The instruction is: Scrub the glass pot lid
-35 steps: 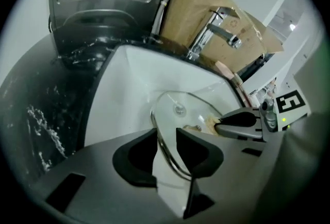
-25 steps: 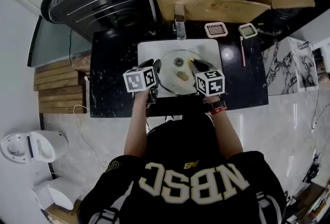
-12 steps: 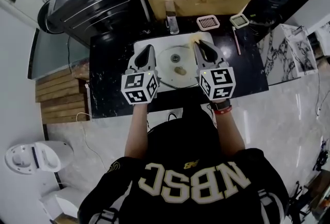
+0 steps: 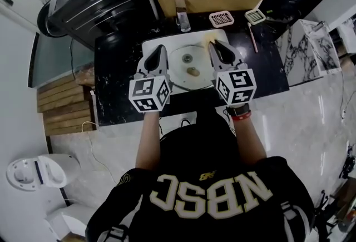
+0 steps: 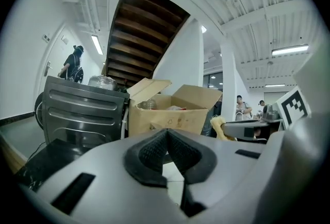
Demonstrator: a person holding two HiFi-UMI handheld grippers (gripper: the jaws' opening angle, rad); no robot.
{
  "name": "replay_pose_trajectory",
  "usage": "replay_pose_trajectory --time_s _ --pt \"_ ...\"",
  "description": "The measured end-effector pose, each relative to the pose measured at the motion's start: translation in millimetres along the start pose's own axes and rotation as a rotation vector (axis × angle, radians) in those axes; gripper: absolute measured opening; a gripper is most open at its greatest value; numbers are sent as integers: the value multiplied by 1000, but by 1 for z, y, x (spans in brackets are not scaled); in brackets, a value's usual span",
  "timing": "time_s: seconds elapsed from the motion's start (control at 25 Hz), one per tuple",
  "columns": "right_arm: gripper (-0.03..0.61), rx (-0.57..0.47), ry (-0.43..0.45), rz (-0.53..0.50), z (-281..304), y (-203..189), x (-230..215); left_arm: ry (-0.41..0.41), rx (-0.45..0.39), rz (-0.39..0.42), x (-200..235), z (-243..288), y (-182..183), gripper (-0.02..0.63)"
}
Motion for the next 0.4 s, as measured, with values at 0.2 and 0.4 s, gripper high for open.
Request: replay_pose_trajectory --time_s 0.2,0.4 --pt "42 32 12 -18 1 -6 -2 -6 8 12 -3 2 -3 14" --pt "43 126 77 -5 8 -37 2 -27 8 14 1 3 -11 14"
Point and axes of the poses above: the fingertips, and each gripper's own axes: z forward along the fingers, x to its left, y out of its top, the point moved 2 cm from there along -z, backward along the fingers, and after that the axes turned 9 degrees about y, right-handed, at the moved point
